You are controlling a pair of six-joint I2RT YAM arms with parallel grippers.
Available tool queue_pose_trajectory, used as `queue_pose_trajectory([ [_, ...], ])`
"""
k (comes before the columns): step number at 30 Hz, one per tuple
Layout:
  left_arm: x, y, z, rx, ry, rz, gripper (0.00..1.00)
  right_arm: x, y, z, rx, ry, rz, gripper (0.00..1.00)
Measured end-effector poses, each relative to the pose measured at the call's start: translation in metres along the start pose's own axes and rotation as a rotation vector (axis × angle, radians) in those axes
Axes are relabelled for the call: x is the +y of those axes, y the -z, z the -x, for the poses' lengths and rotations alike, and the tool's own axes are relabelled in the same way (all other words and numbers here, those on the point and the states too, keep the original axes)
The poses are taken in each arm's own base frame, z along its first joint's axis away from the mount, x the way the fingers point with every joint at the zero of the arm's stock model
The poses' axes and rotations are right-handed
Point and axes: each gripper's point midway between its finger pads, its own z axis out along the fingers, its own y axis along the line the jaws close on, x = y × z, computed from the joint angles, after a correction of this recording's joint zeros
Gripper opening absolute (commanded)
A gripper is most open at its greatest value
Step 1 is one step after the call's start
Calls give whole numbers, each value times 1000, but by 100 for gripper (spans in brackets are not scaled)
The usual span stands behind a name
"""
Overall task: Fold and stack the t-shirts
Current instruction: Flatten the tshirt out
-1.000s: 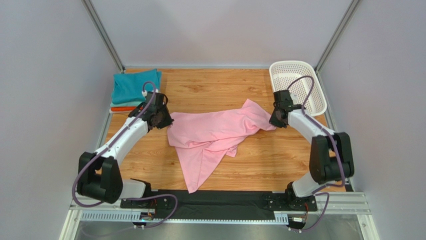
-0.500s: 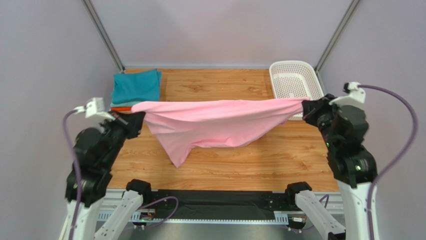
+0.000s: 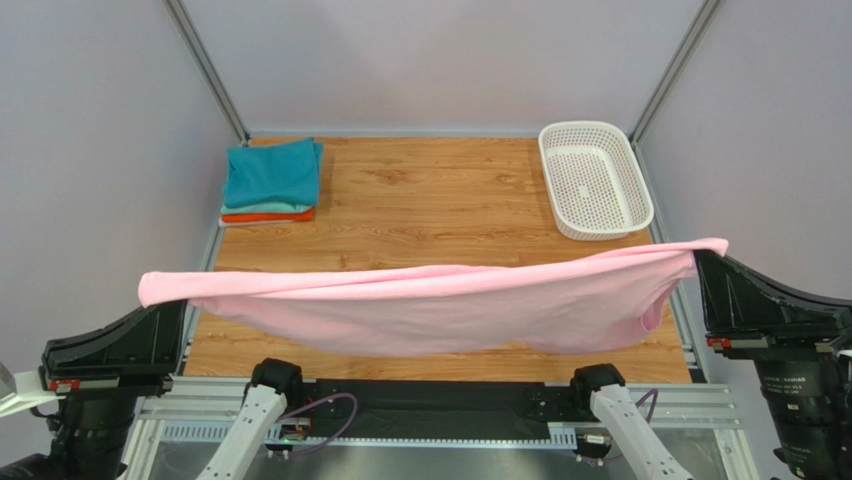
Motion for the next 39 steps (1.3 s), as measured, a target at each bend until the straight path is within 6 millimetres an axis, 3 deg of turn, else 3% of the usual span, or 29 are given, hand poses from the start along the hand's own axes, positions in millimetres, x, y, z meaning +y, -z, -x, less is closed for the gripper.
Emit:
queue_pose_trajectory([
  [3,12,-4,-8,18,-5,47,0,-6,-7,-12,36,-3,-12,0],
  [7,60,-34,-40,82,-30,218,0,-38,-37,-67,176,-16,-91,0],
  [10,127,-67,-92,197,-70,453,0,-78,-64,-135,343,-28,-196,0],
  [12,182,-87,-143,322,-117,637,0,-107,-82,-180,437,-29,-270,1],
  [13,203,-92,-164,377,-138,702,0,-129,-90,-213,502,-27,-326,1],
  [15,258,-97,-225,534,-194,853,11,-163,-100,-268,606,-19,-408,6],
  [16,280,-94,-252,609,-214,911,41,-183,-101,-302,677,-15,-455,12],
  [18,322,-80,-300,759,-233,1021,75,-210,-99,-351,786,-10,-512,30],
  [19,340,-70,-319,830,-233,1077,92,-221,-96,-374,848,-9,-539,68],
  [20,354,-60,-332,888,-227,1124,99,-232,-92,-396,910,-10,-566,77],
  [21,364,-55,-343,926,-213,1157,100,-240,-89,-411,964,0,-582,99],
  [23,376,-47,-355,971,-191,1201,100,-249,-86,-432,1032,5,-599,100],
  [25,376,-46,-361,996,-170,1192,100,-251,-84,-440,1064,5,-602,100],
  [27,372,-48,-362,998,-153,1172,100,-248,-85,-439,1063,-4,-585,100],
  [32,338,-54,-352,953,-67,1031,100,-228,-89,-417,993,-29,-511,100],
  [35,318,-38,-357,961,-8,948,100,-214,-81,-409,961,-44,-459,100],
  [39,298,-3,-381,1046,67,866,100,-201,-54,-425,1004,-64,-406,100],
])
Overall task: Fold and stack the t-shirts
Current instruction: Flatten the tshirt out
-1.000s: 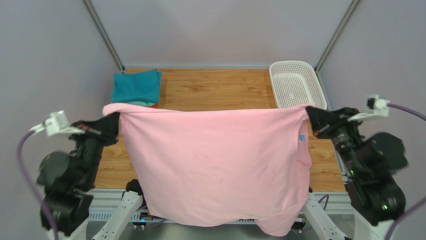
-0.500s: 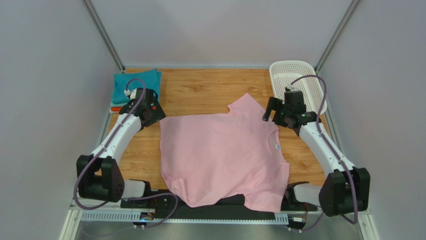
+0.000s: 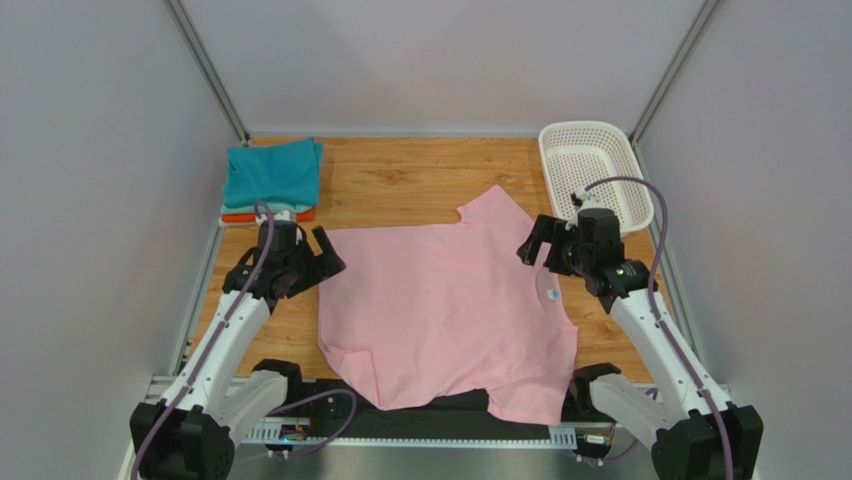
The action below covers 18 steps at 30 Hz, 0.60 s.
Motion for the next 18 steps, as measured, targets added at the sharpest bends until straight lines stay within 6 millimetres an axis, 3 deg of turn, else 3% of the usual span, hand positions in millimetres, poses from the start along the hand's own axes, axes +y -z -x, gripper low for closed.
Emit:
queue_pose_trajectory([
  [5,7,-11,-50,135,-18,-34,100,-3,-16,-52,146,15,-2,100],
  [8,7,-19,-61,188,-19,-36,100,-5,-29,-75,231,25,-19,100],
  [13,10,-45,-70,284,-22,4,100,-16,-57,-93,329,28,-88,100],
  [18,12,-68,-67,341,-36,62,100,-24,-85,-88,368,34,-162,100],
])
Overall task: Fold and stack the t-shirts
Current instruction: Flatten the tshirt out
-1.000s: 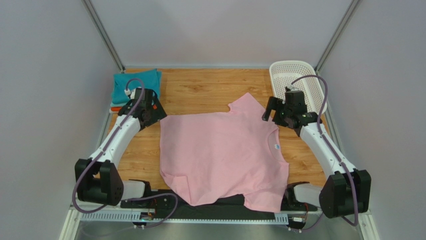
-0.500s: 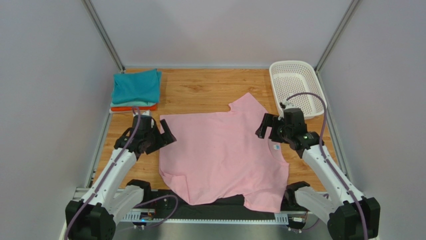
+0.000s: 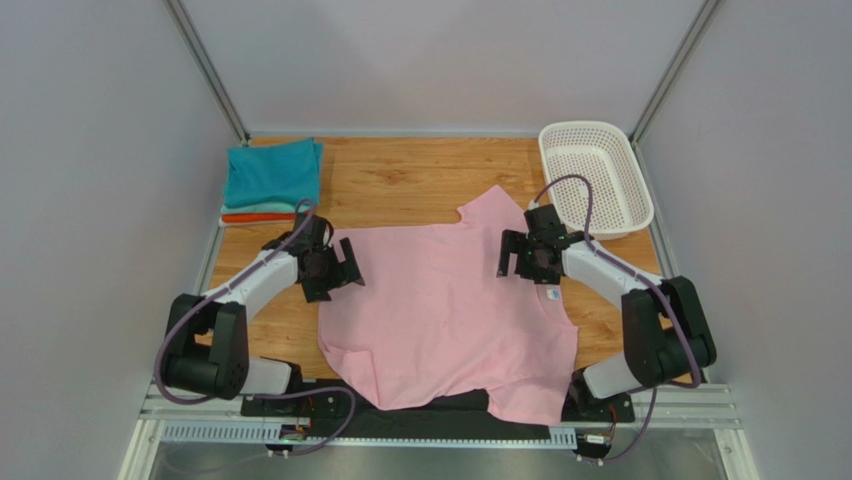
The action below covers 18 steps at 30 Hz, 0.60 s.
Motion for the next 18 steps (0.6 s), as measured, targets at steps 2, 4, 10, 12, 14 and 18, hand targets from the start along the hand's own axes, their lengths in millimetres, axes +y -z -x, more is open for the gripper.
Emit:
queue_pose_trajectory([
  [2,-2,-5,7,7,-5,12,100,-3,-9,9,-1,0,-36,100],
  [4,-4,-12,16,12,-12,31,100,-5,-18,16,1,-2,-67,100],
  [10,-12,-28,42,22,-10,65,100,-5,-40,47,-4,-18,-114,100],
  [12,-18,-33,53,24,-8,68,100,-5,-46,61,-14,-30,-119,100],
  [14,-24,-39,67,18,-7,70,100,-6,-52,74,-26,-40,-122,100],
  [18,-31,-47,87,28,-6,91,100,-7,-61,100,-46,-55,-131,100],
])
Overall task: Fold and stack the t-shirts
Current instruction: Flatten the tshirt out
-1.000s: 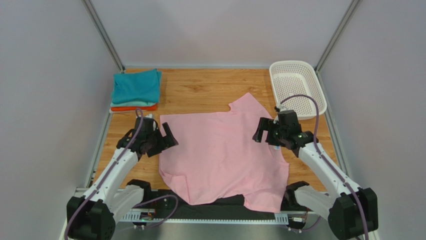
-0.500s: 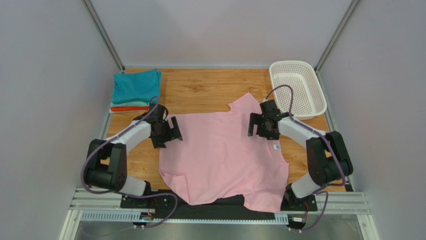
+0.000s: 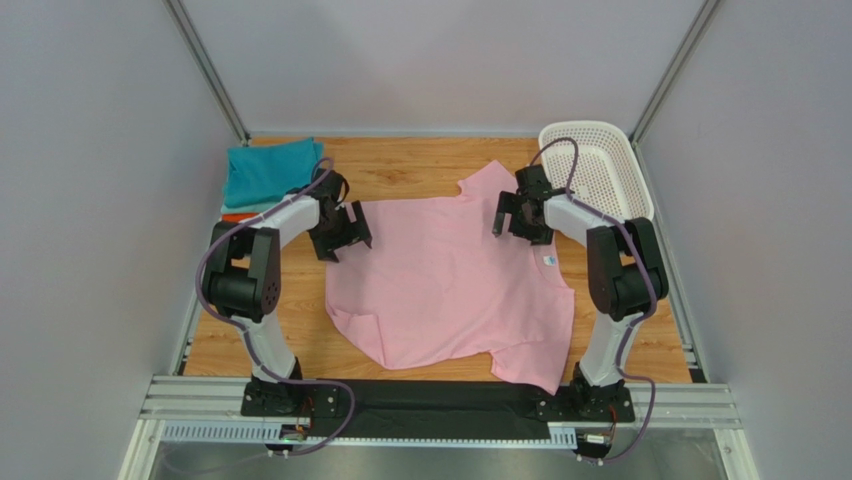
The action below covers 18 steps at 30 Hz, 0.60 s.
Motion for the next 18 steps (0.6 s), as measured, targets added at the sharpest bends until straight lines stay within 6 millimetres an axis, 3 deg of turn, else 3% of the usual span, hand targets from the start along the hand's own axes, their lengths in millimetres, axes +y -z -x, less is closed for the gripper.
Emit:
queue_pose_trajectory([
  [7,-16,-15,47,5,-23,40,100,6,-18,41,-34,-13,1,100],
  [11,-19,-18,65,1,-23,48,100,9,-21,53,-35,-10,21,100],
  [15,-17,-9,73,-7,-24,59,100,14,-15,53,-20,9,53,100],
  [18,-19,13,73,-34,-29,53,100,19,-1,51,-25,27,78,100],
])
